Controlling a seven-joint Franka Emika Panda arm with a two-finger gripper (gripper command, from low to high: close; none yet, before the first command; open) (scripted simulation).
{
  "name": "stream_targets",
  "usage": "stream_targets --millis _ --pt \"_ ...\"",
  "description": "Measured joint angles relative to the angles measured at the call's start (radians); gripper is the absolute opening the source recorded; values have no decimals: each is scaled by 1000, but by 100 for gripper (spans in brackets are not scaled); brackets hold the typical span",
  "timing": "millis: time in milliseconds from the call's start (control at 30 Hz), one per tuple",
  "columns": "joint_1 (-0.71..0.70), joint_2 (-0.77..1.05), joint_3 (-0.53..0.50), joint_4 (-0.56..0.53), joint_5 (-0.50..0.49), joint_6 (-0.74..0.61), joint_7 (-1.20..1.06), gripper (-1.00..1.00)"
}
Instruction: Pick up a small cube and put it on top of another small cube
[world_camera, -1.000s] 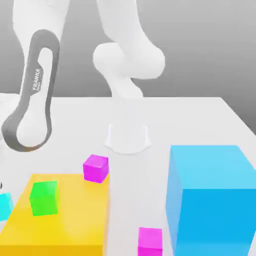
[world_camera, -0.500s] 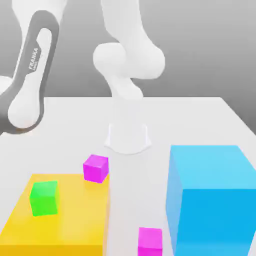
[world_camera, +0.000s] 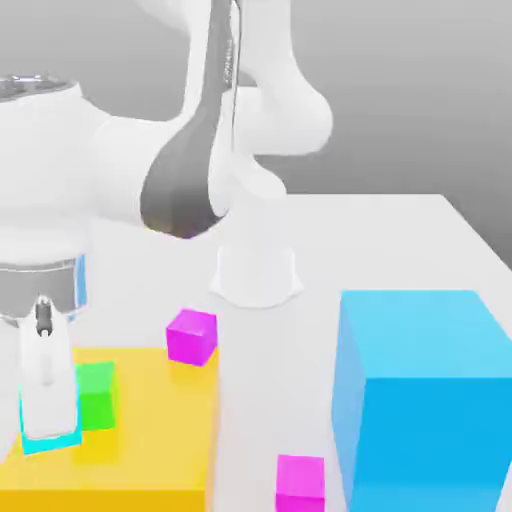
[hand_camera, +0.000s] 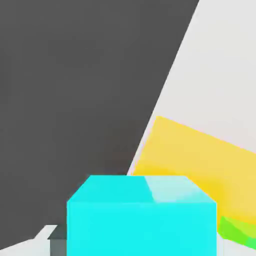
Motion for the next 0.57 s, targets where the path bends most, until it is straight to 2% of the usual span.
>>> stream_targets --millis 267,433,467,567 --pt "184 -29 120 -94 -9 -28 315 -100" --pt "193 109 144 -109 15 101 334 -100" --pt "193 128 145 -109 17 119 333 100" --pt "193 128 145 -109 17 119 333 100"
